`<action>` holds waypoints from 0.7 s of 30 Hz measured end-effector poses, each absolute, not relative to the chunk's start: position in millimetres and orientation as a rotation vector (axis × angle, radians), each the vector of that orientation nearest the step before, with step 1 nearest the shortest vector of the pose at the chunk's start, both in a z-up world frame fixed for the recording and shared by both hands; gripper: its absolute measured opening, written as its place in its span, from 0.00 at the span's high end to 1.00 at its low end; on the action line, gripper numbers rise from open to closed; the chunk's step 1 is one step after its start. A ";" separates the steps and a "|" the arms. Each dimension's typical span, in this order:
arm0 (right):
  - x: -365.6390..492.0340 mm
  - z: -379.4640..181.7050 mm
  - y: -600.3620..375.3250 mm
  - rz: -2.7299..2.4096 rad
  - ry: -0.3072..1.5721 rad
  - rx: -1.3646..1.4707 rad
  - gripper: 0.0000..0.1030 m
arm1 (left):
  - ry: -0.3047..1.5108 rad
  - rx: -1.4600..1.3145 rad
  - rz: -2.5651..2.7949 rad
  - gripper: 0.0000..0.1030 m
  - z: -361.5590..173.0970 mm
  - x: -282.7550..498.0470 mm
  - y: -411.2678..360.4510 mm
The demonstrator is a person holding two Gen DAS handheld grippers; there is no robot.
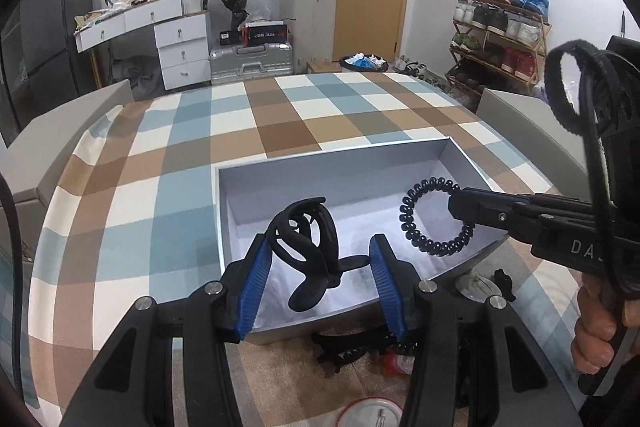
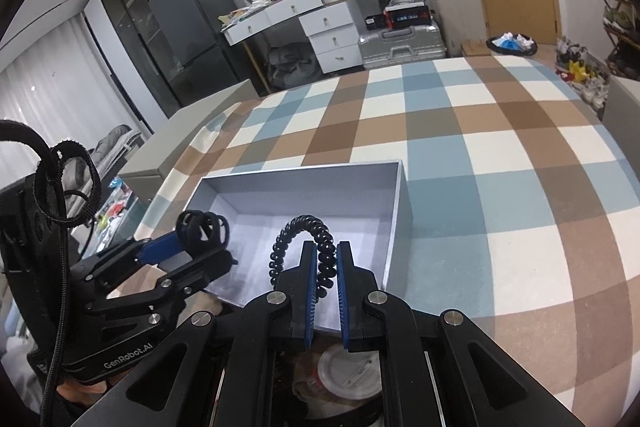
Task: Organize jewelry
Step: 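Open the right gripper dropping the hair tie into the box while the left releases the claw clip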
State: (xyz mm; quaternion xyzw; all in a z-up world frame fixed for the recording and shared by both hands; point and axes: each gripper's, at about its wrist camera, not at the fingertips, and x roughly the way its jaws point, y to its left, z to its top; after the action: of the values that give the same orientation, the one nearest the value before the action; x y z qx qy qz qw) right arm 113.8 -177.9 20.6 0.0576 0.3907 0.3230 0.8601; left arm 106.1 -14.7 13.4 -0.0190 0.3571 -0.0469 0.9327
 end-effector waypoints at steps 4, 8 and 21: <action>111.1 20.2 -174.5 0.686 0.822 0.114 0.91 | 0.750 -0.020 -0.113 0.57 13.9 104.7 -17.4; 109.1 19.6 -169.5 0.693 0.824 0.109 0.91 | 0.771 0.005 -0.123 0.56 13.7 103.0 -20.6; 108.5 22.8 -178.1 0.699 0.834 0.142 0.86 | 0.757 -0.029 -0.108 0.56 16.2 100.2 -15.7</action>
State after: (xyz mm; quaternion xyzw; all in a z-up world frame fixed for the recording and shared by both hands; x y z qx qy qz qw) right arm 108.5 -178.1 22.8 0.0675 0.3964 0.3323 0.8532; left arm 100.2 -15.7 16.2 -0.0139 0.3695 -0.0527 0.9276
